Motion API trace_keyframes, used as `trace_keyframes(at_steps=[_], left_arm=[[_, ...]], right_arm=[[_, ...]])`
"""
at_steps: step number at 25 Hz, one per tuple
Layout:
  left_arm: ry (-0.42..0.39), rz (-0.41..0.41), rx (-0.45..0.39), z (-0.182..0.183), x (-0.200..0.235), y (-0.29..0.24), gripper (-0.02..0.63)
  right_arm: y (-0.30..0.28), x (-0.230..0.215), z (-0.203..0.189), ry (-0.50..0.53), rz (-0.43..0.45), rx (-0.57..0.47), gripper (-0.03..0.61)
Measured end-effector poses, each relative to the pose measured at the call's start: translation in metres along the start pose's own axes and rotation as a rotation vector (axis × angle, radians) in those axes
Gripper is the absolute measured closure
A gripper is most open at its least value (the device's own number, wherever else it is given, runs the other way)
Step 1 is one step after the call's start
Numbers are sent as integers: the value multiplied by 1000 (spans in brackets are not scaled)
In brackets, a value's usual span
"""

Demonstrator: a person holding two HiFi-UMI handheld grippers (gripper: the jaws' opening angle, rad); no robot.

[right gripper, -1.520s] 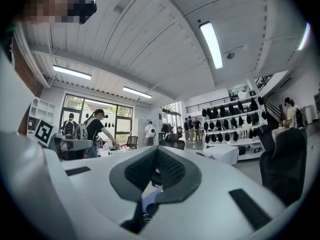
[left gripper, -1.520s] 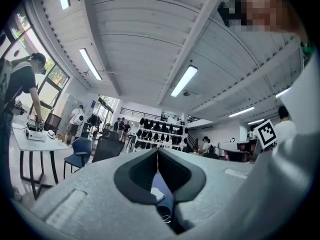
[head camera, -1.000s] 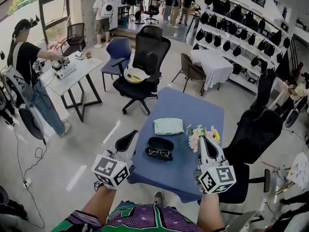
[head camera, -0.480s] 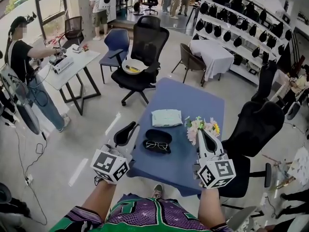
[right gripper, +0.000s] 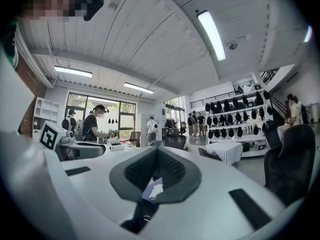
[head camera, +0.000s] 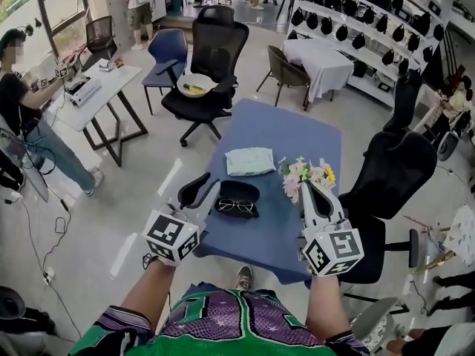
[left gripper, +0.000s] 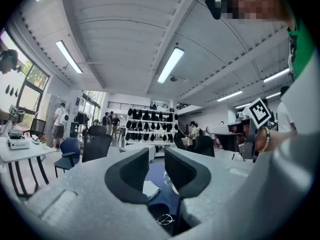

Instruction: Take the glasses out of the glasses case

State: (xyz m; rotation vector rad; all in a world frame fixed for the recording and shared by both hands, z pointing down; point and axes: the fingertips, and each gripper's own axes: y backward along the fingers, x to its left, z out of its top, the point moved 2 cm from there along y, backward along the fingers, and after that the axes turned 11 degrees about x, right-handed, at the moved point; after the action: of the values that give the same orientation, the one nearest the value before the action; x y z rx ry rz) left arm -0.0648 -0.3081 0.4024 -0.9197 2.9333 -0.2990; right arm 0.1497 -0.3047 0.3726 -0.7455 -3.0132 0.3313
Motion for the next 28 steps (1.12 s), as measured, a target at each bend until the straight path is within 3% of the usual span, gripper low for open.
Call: trace_keyframes(at_steps=[16,28], left_arm=[[-57,-55,293,-117,-12,-68,517],[-28,-40,449,-188,-17,-103,517]], right_arm=[[-27,-7,-27,-8,34,67,575],[-42,-19,-50,-21,66,114,575]])
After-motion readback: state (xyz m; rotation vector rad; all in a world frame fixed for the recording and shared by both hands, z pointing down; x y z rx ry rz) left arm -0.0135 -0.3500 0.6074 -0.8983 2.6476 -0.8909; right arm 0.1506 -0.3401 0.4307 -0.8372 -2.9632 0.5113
